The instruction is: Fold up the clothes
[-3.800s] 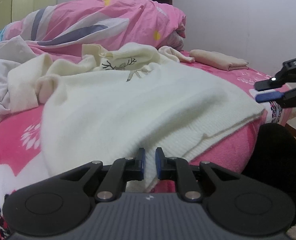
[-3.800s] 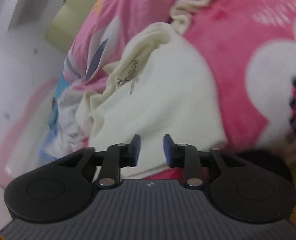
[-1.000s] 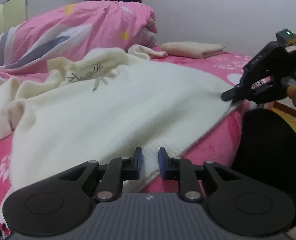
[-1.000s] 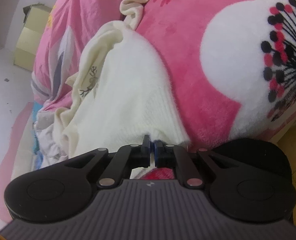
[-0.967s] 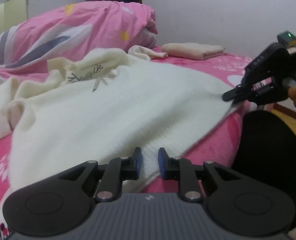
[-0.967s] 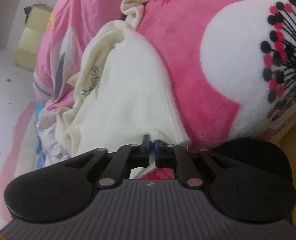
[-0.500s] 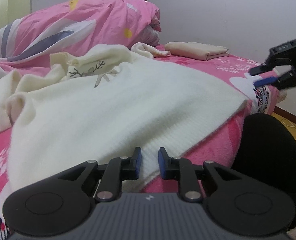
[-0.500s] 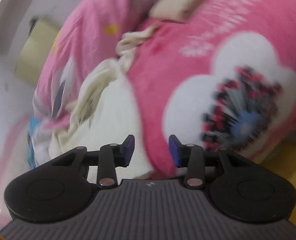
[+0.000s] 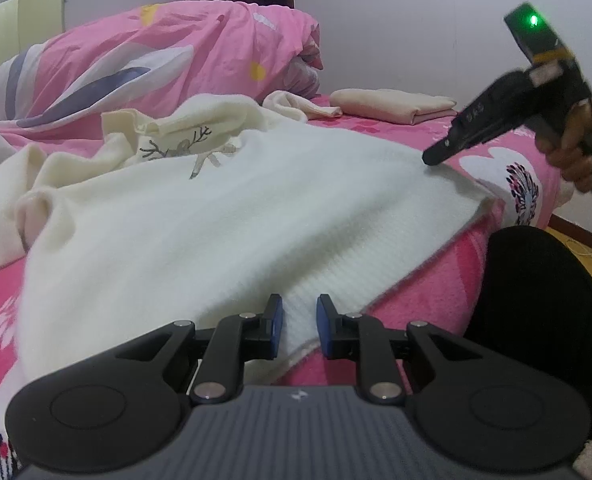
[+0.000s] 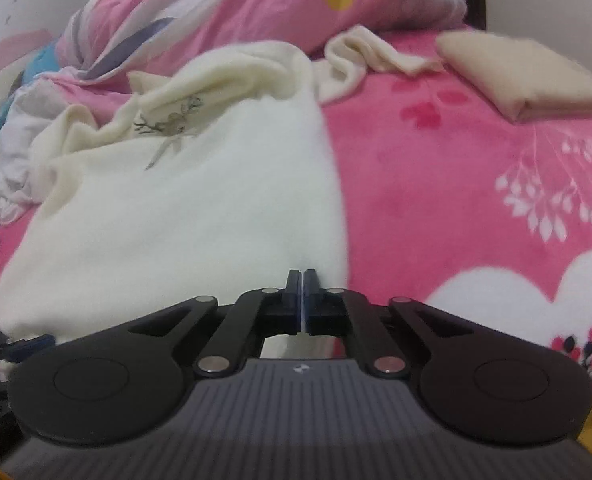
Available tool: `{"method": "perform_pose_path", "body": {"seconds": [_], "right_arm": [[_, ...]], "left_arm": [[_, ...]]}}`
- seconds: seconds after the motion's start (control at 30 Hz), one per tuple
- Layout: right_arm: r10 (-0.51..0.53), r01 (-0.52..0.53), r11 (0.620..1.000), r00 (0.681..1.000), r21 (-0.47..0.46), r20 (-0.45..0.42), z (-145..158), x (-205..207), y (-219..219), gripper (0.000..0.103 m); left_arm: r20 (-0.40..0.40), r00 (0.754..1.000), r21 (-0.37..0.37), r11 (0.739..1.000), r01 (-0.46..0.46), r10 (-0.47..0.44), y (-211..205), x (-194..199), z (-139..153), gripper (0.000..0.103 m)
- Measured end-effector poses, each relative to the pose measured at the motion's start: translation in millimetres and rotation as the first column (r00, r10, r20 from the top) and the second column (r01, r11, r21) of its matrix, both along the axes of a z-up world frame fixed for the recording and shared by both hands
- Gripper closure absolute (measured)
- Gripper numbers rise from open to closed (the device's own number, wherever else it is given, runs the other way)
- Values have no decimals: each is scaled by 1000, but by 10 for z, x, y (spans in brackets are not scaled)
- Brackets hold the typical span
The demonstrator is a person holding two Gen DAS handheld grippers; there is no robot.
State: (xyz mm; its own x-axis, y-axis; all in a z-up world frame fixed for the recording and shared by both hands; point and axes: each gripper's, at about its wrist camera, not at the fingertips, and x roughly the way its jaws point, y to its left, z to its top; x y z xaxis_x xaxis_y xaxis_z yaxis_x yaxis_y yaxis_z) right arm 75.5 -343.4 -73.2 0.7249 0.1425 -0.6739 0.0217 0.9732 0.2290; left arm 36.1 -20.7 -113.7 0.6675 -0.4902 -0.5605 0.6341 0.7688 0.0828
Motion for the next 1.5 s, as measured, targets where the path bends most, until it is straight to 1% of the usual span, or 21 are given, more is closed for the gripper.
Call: {"method": "perform_pose_path", "body": {"seconds": [0.1, 0.17, 0.2, 0.3, 0.37, 0.47, 0.57, 0.6, 0.63, 0.73, 0.8, 0.87, 0.97, 1.03, 1.1, 1.17, 1.2, 1.27, 1.3, 1.4, 1.5], "right_arm": [[123, -122, 992, 992, 23, -3, 89, 55, 248, 99], [156, -157, 987, 987, -39, -27, -19, 233, 417, 100], [127, -128, 991, 991, -44, -28, -54, 311, 387, 103], [39, -41, 997, 999, -58, -30, -158, 547, 296, 103], [49, -49, 995, 999, -83, -3, 47, 474, 365, 98], [250, -251, 967, 968, -42, -22, 222, 333, 667, 98], [367, -375, 925, 923, -62, -112, 27, 553, 1047, 97], [351, -367, 922, 927, -121, -136, -103, 688, 1155, 98], [340, -354, 923, 934, -150, -110, -194, 810, 1203, 99], [253, -260, 962, 964, -87, -82, -92, 1023, 1160, 100], [310, -319, 943, 946, -96, -90, 58, 902, 1228, 94], [367, -376, 921, 925, -105, -100, 208, 780, 1296, 93], [483, -493, 870, 862, -29, -153, 115, 927, 1532, 91], [463, -482, 873, 867, -74, -185, -128, 1184, 1725, 92], [421, -430, 902, 894, -30, -155, -221, 1444, 1735, 96], [361, -361, 932, 923, 22, -135, -64, 1513, 1636, 96], [363, -367, 930, 924, -11, -117, 46, 1441, 1616, 91], [422, -428, 903, 898, -25, -125, 185, 1266, 1606, 89], [467, -472, 882, 873, 1, -139, 213, 1202, 1618, 89], [572, -568, 819, 800, 75, -182, 74, 1209, 1846, 88], [550, -552, 833, 816, 45, -179, -249, 1559, 2164, 92]], "left_arm": [[11, 1000, -3, 1000, 1, -1, 2, -15, -14, 83], [14, 1000, -9, 1000, -2, 2, 10, -25, -19, 83], [15, 1000, -12, 1000, -3, 3, 14, -31, -22, 83], [20, 1000, -13, 1000, -3, 3, 25, -51, -25, 83], [20, 1000, -24, 1000, -6, 7, 45, -67, -37, 83], [13, 1000, -49, 999, -15, 16, 70, -70, -52, 83], [12, 1000, -54, 998, -17, 18, 81, -83, -54, 83], [12, 1000, -56, 998, -17, 18, 85, -87, -55, 83], [12, 1000, -57, 998, -18, 19, 88, -91, -55, 83], [12, 1000, -68, 998, -19, 20, 107, -105, -63, 83], [8, 1000, -87, 996, -21, 22, 131, -98, -80, 83], [6, 1000, -101, 995, -19, 19, 154, -92, -91, 83], [-4, 1000, -116, 993, -17, 17, 180, -74, -93, 83], [-17, 1000, -126, 992, -23, 21, 188, -65, -91, 83], [-26, 999, -136, 990, -28, 24, 199, -53, -94, 83], [-28, 999, -145, 989, -26, 23, 212, -58, -98, 83], [-28, 999, -150, 988, -25, 21, 219, -57, -104, 83], [-30, 999, -159, 987, -23, 19, 233, -54, -115, 83], [-30, 999, -164, 986, -22, 17, 240, -53, -121, 83], [-33, 999, -168, 986, -24, 18, 243, -46, -125, 83], [-34, 999, -162, 986, -28, 23, 229, -48, -124, 83]]}}
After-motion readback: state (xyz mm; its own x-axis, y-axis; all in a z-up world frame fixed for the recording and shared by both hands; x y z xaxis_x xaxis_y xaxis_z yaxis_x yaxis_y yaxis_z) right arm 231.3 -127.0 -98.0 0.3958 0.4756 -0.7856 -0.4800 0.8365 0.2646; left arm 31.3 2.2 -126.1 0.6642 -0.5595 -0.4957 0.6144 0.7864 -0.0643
